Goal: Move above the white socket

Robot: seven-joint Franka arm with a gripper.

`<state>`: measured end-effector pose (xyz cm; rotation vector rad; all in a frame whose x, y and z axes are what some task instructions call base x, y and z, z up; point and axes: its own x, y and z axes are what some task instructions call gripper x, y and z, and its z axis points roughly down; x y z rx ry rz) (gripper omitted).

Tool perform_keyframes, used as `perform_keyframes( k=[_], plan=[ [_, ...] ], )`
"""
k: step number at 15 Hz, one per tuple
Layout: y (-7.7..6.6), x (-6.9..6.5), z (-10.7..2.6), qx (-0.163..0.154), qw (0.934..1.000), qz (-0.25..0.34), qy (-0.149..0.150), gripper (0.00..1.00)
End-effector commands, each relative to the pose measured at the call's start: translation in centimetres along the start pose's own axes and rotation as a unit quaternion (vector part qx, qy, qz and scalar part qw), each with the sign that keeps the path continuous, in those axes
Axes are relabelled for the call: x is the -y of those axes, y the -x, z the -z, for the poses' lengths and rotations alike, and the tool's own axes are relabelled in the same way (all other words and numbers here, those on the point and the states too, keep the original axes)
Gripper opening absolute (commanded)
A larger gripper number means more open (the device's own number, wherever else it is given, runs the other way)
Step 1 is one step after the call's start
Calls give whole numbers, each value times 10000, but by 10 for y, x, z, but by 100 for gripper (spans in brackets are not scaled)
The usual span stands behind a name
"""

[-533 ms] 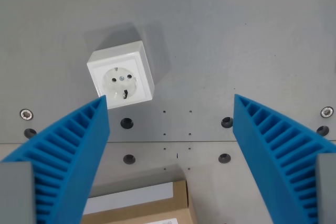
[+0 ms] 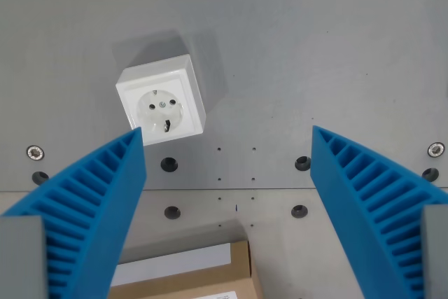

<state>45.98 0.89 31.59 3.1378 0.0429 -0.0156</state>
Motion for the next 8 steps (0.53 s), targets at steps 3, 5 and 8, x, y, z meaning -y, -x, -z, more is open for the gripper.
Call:
perform_keyframes(
  k=[3, 5, 8],
  plan=[
    [1, 2, -2, -74, 9999, 104, 3, 100],
    [2, 3, -5, -111, 9998, 154, 8, 100],
    [4, 6, -12, -189, 9995, 238, 8, 100]
  ],
)
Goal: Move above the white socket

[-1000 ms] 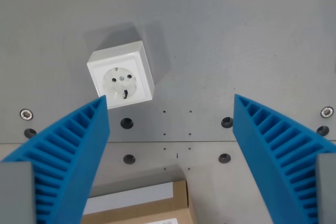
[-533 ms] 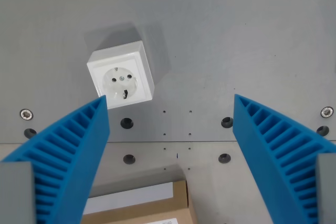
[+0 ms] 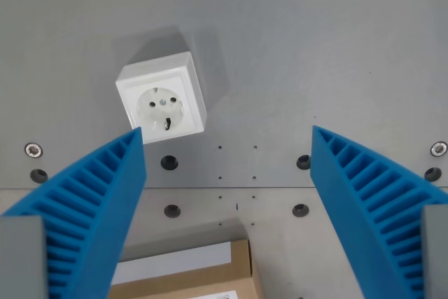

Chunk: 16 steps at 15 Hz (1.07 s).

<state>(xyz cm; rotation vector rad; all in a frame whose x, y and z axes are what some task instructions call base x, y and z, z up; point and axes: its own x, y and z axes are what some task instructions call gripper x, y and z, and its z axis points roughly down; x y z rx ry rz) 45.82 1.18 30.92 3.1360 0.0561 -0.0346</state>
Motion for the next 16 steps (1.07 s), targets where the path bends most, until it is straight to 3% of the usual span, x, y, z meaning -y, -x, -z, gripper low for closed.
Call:
perform_keyframes(
  k=[1, 7, 16],
  plan=[
    [3, 4, -8, -280, 9994, 227, 3, 100],
    [8, 10, -28, -437, 9982, 410, 16, 100],
    [17, 23, -61, -418, 9968, 679, 47, 100]
  ],
)
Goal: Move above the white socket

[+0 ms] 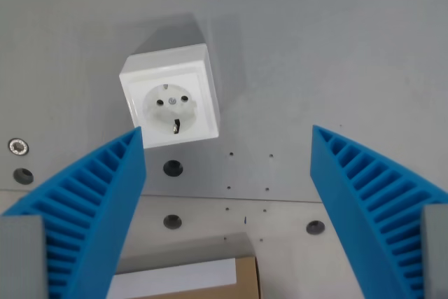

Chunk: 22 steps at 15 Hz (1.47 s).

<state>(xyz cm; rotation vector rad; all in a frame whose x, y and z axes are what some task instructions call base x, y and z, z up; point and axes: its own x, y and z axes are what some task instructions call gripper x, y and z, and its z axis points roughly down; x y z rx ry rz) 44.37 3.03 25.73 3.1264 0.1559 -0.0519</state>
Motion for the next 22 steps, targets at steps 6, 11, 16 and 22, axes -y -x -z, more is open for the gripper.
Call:
perform_keyframes(
  k=[6, 11, 16, 22],
  plan=[
    [8, 14, -35, -421, 9977, 533, 30, 100],
    [13, 22, -54, -462, 9969, 636, 54, 100],
    [17, 29, -70, -473, 9964, 704, 77, 100],
    [20, 35, -86, -471, 9961, 743, 104, 100]
  ],
)
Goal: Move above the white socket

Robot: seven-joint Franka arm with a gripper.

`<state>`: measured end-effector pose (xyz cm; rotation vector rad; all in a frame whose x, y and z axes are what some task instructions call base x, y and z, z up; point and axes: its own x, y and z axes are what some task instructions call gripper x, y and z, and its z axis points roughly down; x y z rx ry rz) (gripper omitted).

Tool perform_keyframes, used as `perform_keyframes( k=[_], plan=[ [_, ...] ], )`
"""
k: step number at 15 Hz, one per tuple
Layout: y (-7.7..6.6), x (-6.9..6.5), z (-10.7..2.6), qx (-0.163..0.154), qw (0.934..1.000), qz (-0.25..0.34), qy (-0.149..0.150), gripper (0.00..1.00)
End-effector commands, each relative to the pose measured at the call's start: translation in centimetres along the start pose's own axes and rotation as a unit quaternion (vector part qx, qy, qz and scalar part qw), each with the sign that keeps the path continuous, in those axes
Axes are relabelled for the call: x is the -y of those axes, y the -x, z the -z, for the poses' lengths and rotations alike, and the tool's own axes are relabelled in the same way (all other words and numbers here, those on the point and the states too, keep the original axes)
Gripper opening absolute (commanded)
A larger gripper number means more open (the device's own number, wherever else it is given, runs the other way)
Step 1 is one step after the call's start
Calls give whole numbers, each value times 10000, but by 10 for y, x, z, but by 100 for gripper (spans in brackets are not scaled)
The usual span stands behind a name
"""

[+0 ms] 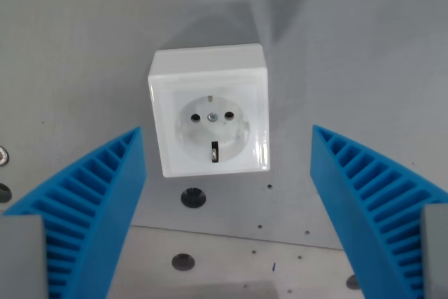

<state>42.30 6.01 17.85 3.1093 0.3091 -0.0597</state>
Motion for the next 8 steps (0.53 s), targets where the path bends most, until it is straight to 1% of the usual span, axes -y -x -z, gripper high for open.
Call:
perform_keyframes(
  k=[1, 4, 8],
  plan=[
    [5, 4, -9, -496, 9984, 251, 101, 100],
    [6, 6, -13, -509, 9983, 240, 116, 100],
    [8, 8, -17, -521, 9983, 215, 124, 100]
  ],
)
